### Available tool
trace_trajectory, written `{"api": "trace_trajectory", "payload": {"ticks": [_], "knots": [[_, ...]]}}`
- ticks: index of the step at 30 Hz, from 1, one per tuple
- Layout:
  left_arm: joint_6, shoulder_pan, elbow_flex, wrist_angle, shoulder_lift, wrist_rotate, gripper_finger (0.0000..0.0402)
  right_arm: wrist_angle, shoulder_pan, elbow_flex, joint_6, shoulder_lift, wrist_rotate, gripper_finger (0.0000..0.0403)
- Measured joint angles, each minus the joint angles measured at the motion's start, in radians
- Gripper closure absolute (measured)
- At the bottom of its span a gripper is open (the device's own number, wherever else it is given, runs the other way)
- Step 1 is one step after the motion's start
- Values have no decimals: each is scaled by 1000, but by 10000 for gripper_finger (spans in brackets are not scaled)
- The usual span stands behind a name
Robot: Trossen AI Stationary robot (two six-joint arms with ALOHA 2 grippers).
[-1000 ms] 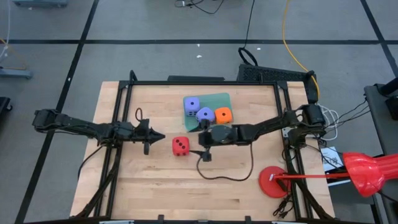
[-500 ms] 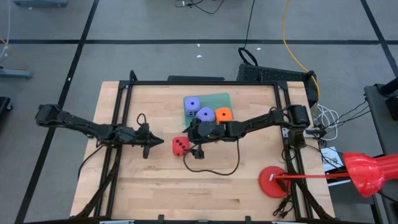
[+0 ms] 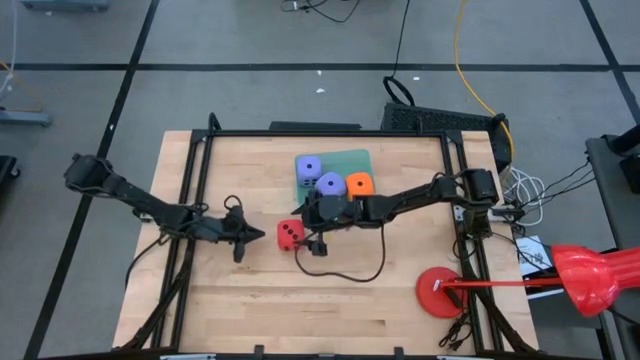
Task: Pick & Place Dice
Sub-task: Put the large red dice into the basket
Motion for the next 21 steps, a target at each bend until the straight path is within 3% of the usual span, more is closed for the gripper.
{"api": "trace_trajectory", "payload": {"ticks": [5,10,15,21], "knots": [[0,-3,49,5,101,0,396,-24,30,0,-44,0,67,3],[4,-1,91,3,180,1,385,-81,34,2,43,0,50,3],[15,30,123,2,237,1,397,-140,38,4,32,0,95,3],[64,77,184,2,300,31,390,-106,26,5,-14,0,70,3]]}}
